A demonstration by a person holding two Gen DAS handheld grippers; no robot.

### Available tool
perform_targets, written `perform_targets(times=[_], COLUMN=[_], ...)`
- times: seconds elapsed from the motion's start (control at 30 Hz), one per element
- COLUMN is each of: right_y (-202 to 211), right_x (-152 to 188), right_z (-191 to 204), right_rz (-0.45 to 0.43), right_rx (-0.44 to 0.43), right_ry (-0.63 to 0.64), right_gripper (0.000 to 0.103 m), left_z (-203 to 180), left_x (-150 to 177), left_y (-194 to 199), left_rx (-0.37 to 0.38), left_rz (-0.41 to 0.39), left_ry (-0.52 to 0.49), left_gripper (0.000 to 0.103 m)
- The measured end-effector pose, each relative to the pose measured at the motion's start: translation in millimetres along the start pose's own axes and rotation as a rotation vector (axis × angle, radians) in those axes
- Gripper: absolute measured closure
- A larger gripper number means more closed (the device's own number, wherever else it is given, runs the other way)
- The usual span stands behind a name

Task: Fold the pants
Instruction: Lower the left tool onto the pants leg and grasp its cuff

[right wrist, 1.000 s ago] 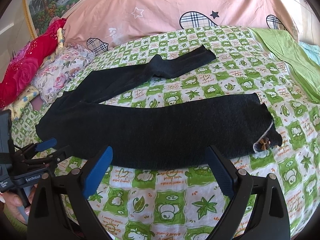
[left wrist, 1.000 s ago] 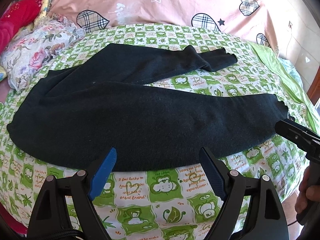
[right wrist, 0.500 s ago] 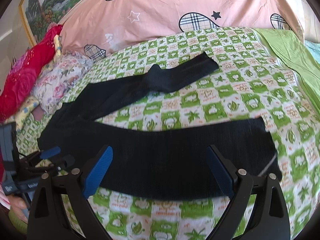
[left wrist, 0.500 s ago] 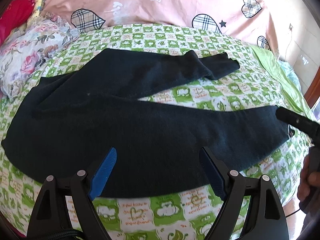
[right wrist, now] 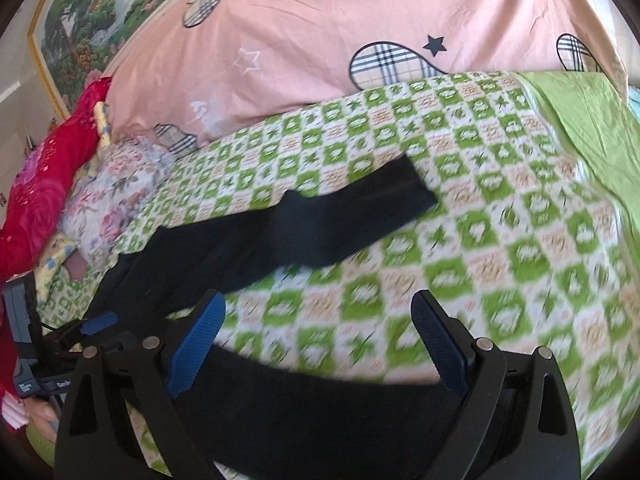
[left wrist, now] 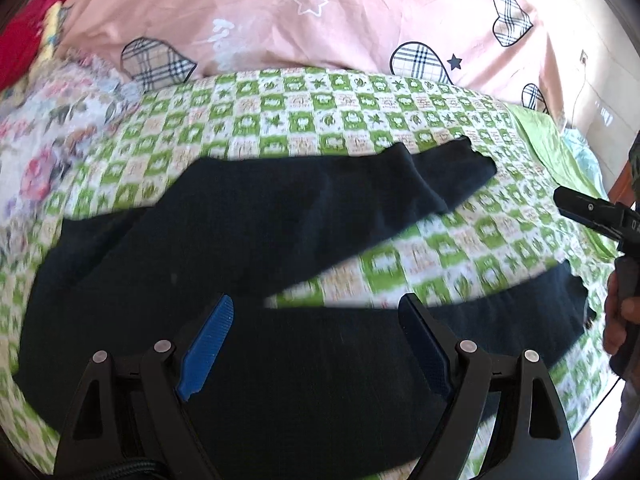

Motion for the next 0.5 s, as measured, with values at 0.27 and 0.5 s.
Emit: perform_targets(times=[0.27,0.5], right_y=[-42,-77], right_x=[-47,-92], right_z=[-33,-50], right_rz=[0.087,0.112], right_rx=[-0.017,-0.017], right_ry=[-0.013,0.012], right_gripper=[0.009,0.009], left_z=[-9,-24], left_x=[-74,-122], left_y=[-40,-97], left_rx=[0.018,0.074], left_rz=[0.046,0.137], left_ry=[-0.124,-0.200], left_gripper=[0.017,0.017])
Point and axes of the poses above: each gripper's, at about its wrist camera, not at the fingertips, and y roughly against the way its jaws point, z to its left, x to its underside, the point moved 10 cm from there along -y, roughly the way its jaws point, and after that the axes turned 10 degrees about z, right-handed, at the moved point
